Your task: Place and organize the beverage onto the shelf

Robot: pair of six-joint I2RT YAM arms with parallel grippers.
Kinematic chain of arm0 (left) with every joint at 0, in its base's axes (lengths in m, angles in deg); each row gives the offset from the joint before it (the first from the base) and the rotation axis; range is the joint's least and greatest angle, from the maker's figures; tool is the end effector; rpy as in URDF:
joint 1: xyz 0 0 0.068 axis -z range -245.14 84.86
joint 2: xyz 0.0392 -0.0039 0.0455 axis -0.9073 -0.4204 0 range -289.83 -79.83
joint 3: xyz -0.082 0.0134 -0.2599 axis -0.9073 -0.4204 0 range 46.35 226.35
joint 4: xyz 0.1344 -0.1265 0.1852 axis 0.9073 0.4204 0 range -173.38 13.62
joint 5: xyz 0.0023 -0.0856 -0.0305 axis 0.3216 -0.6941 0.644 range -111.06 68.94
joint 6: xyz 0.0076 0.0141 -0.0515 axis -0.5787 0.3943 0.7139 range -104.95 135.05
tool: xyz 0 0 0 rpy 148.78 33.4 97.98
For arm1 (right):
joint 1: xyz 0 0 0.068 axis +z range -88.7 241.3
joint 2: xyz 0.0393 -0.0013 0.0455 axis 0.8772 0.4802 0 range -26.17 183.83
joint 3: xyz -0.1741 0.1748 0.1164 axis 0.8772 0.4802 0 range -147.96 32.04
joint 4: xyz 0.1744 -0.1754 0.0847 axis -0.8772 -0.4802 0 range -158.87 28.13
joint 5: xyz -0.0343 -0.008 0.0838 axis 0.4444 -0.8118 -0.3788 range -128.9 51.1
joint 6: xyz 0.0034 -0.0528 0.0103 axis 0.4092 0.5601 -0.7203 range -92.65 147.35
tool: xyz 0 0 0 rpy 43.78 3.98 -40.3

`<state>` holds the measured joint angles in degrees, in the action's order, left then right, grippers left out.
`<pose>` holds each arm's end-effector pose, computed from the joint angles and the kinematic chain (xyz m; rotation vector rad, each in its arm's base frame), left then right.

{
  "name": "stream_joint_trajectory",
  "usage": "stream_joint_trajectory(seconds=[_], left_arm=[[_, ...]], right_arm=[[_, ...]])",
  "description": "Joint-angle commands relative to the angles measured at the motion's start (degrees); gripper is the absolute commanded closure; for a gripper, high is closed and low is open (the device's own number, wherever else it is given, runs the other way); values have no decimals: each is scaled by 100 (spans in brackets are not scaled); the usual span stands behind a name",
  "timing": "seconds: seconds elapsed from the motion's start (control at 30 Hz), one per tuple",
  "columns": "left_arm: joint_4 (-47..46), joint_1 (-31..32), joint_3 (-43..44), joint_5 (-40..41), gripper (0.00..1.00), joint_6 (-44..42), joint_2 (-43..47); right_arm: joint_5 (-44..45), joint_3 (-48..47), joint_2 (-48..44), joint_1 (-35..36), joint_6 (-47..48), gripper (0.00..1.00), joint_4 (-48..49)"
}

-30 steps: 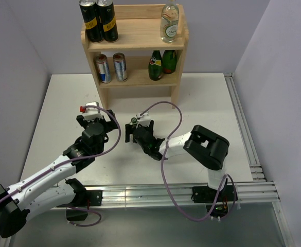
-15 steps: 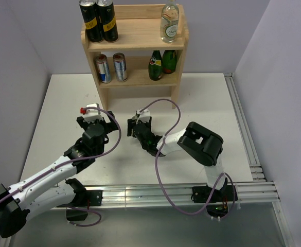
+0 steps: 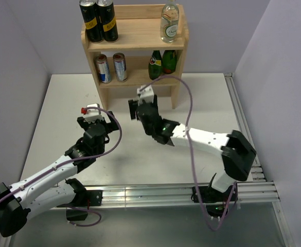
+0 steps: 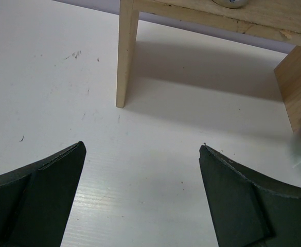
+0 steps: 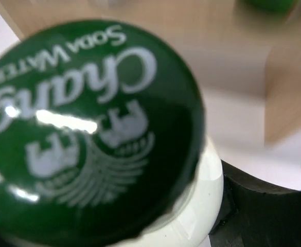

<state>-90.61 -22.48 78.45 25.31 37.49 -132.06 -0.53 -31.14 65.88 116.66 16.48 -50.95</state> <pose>0.1683 -0.1200 0.2722 -0.2620 1.7068 -0.1106 0.2285 0.2917 0.2801 -0.2545 1.8008 0.1867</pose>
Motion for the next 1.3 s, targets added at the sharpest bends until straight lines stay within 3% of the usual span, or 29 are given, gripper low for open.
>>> stream_joint_trajectory(seconds=[0.0, 0.23, 0.4, 0.8, 1.27], left_arm=[[-130, -47, 51, -5, 1, 138, 46], [-95, -99, 42, -84, 1, 147, 160], [-86, -117, 25, -119, 1, 138, 239], [-78, -143, 25, -163, 1, 147, 239], [-51, -135, 16, -207, 1, 147, 318]], right_arm=[[426, -1475, -978, -7, 752, 100, 184], [514, -4656, -382, -33, 1877, 100, -924], [233, -6965, 690, -217, 2239, 100, -1828], [-418, -8017, 1315, -1052, 1896, 100, -1883], [-717, -8079, 1799, -1387, 1606, 100, -1830]])
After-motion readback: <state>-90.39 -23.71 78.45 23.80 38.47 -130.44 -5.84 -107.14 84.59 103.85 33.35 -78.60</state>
